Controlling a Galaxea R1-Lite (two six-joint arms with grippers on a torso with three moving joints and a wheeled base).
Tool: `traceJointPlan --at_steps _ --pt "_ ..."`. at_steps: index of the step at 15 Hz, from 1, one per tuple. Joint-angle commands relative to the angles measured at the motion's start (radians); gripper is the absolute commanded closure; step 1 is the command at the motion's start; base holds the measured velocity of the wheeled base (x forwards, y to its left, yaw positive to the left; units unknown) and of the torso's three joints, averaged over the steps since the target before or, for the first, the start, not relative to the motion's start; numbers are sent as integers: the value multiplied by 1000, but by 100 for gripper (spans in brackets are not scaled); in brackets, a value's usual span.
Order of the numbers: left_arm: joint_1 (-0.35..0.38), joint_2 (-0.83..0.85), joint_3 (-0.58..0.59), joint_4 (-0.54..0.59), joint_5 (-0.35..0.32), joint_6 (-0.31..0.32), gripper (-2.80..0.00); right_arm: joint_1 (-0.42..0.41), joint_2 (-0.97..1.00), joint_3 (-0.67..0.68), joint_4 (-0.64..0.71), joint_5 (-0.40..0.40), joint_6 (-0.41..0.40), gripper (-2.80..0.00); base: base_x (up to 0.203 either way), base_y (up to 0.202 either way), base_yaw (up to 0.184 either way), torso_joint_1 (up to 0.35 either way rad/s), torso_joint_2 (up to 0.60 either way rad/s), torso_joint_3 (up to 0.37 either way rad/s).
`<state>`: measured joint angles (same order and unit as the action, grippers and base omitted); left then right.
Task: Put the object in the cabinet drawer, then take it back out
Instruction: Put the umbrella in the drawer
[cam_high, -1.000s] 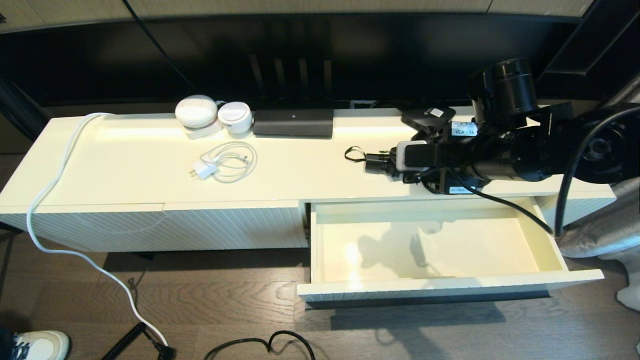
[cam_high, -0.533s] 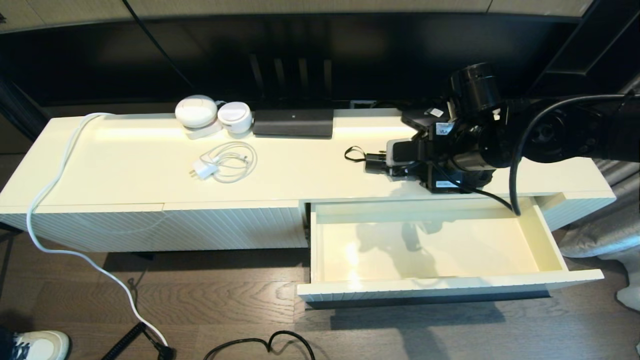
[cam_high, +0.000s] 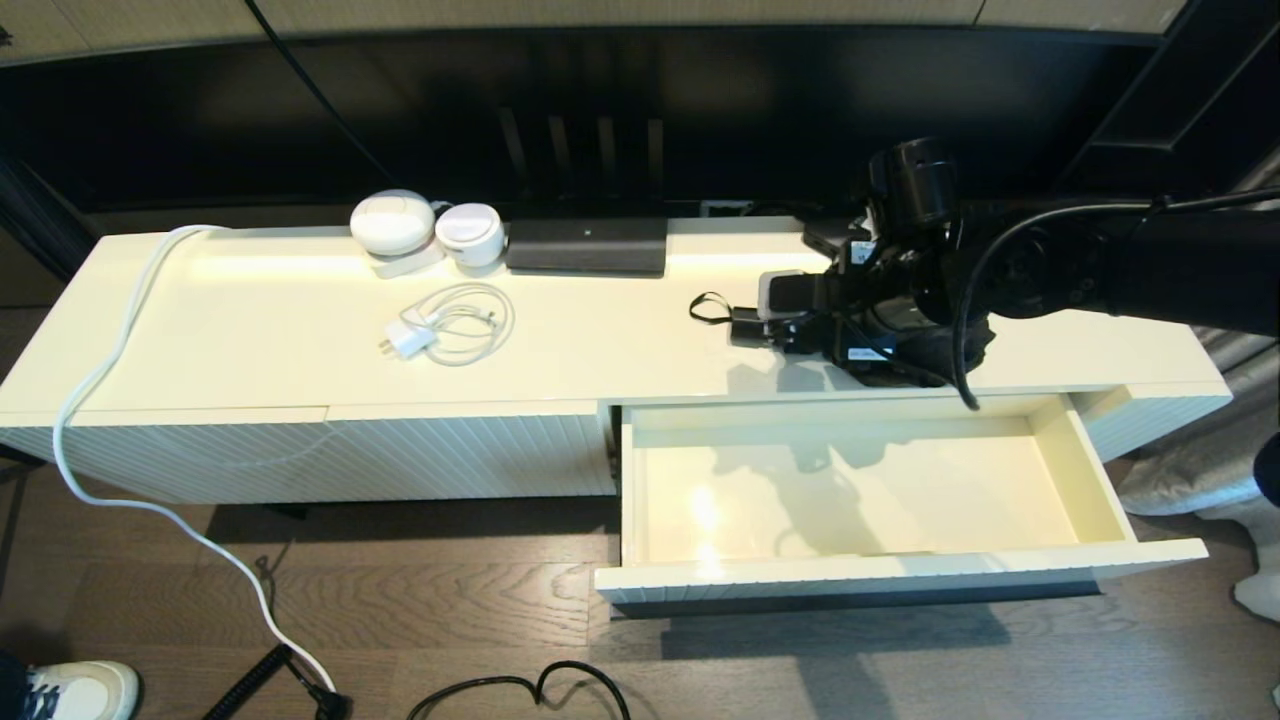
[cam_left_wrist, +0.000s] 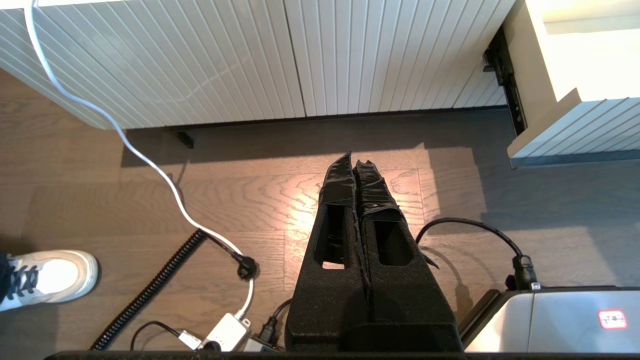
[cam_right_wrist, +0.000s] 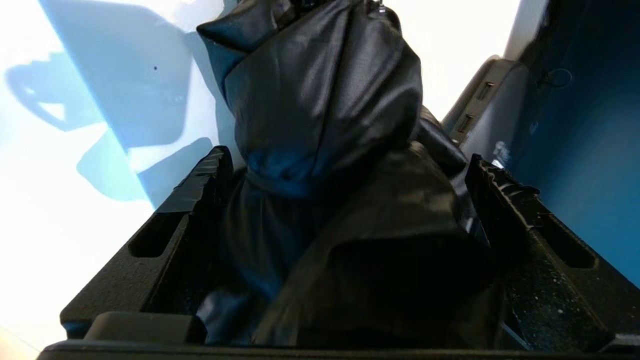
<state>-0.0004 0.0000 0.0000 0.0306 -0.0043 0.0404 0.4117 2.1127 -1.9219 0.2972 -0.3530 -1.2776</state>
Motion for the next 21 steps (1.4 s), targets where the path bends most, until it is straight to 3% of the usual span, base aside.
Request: traceJointPlan --at_steps 1,8,9,16,21 --pt "0 -2 0 0 0 1 0 -4 20 -5 0 -1 -6 -280 0 0 0 0 0 0" --pt "0 -2 0 0 0 1 0 -10 43 -14 -29 -1 -8 -280 0 0 0 0 0 0" --pt "0 -2 0 0 0 1 0 -10 45 -14 -30 -1 -8 0 0 0 0 0 0 0" --pt "0 -2 0 0 0 1 0 -11 53 -9 -65 -4 1 0 0 0 0 0 0 0" --pt "-1 -2 0 0 0 1 0 -11 -1 2 -1 -6 1 0 0 0 0 0 0 0"
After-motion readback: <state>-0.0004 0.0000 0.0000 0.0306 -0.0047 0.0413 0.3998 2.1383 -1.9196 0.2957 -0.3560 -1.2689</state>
